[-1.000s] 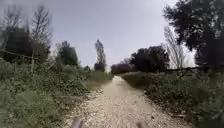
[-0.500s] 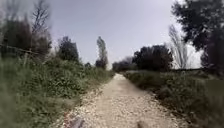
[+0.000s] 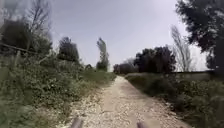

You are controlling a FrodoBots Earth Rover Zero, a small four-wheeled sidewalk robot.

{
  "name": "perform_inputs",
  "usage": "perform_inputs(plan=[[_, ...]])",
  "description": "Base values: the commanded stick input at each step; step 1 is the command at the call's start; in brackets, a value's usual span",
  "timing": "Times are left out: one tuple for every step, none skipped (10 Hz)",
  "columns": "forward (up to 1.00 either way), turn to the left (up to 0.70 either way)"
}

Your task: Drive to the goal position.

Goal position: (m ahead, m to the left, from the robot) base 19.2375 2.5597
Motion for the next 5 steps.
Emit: perform_inputs(plan=[[1.00, 0.00], [1.00, 0.00], [1.00, 0.00], [1.00, 0.00], [1.00, 0.00]])
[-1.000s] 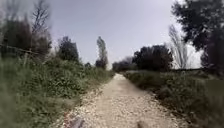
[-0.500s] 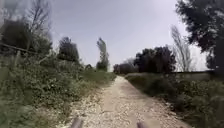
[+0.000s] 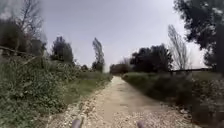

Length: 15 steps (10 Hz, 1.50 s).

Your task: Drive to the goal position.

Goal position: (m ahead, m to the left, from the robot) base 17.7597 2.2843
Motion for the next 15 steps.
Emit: perform_inputs(plan=[[1.00, 0.00], [1.00, 0.00], [1.00, 0.00], [1.00, 0.00], [1.00, 0.00], [1.00, 0.00], [1.00, 0.00], [1.00, 0.00], [1.00, 0.00], [1.00, 0.00], [1.00, 0.00], [1.00, 0.00], [1.00, 0.00], [1.00, 0.00], [1.00, 0.00]])
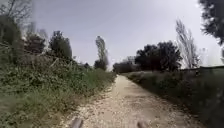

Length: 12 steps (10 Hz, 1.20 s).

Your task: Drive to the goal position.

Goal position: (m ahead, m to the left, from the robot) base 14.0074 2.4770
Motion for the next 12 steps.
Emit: perform_inputs(plan=[[1.00, 0.00], [1.00, -0.02], [1.00, -0.17], [1.00, -0.40], [1.00, -0.40], [1.00, -0.40], [1.00, -0.39], [1.00, -0.22], [1.00, 0.00], [1.00, 0.00], [1.00, 0.00], [1.00, 0.00]])
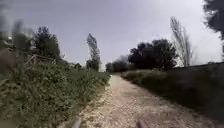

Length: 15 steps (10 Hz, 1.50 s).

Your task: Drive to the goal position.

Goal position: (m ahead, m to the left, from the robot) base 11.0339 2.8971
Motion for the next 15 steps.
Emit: perform_inputs(plan=[[1.00, 0.00], [1.00, 0.00], [1.00, 0.00], [1.00, 0.00], [1.00, 0.00], [1.00, 0.00], [1.00, 0.00], [1.00, 0.00], [1.00, 0.00], [1.00, 0.00], [1.00, 0.00], [1.00, 0.00], [1.00, 0.00], [1.00, 0.00], [1.00, 0.00]])
